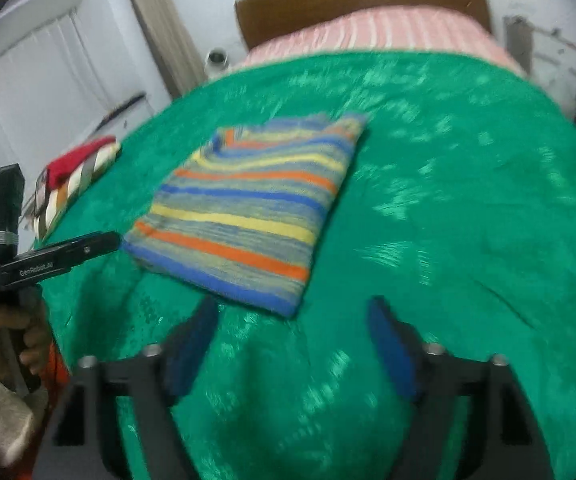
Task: Fold small clothes
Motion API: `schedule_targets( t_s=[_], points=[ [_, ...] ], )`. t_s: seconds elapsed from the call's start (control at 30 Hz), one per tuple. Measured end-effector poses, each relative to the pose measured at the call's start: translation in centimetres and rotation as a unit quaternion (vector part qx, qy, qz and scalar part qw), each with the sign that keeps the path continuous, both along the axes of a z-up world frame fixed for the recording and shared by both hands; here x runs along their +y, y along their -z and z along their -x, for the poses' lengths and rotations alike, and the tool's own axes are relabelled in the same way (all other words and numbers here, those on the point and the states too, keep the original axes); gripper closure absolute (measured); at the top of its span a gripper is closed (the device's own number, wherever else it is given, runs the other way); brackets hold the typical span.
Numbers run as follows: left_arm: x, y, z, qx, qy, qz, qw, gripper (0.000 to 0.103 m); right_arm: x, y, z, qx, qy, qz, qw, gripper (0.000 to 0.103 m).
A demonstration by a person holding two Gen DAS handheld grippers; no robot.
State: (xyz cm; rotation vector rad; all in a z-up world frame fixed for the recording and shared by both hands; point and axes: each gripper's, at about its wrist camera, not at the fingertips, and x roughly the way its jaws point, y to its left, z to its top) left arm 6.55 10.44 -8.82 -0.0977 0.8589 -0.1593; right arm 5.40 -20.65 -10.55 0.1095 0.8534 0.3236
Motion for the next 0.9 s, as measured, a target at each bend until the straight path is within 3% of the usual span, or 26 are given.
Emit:
schedule_targets(
  t_s=[0.13, 0.37, 0.53, 0.83, 0.9],
  points=[
    [-0.2, -0.5, 0.1, -0.013, -0.008, -0.031, 0.9994, 0.014, -1.0, 0.1, 2.4, -0.026, 0.03, 0.012, 0.999, 0.024],
    [-0.6, -0.7, 0.1, -0.022, -0.009, -0.055, 0.9982, 0.013, -2.0, 1.7, 3.0, 0.004, 0.061, 0.03, 0.998, 0.02],
    [-0.4, -0.3, 0.0, -0.02, -0.012, -0.056, 0.9982, 0.01, -1.7, 2.0, 3.2, 0.0, 0.065, 0.042, 0.997, 0.017],
    [1.9, 3.0, -0.1, -0.006, -0.039, -0.041, 0.9984, 0.008, -1.5, 2.6, 3.5, -0.013, 0.065, 0.049, 0.997, 0.015],
    [2.1, 3.5, -0.2, -0.007, -0.044, -0.051, 0.9977, 0.006, -1.6, 2.9, 3.6, -0.018, 0.066, 0.053, 0.996, 0.009]
  ],
)
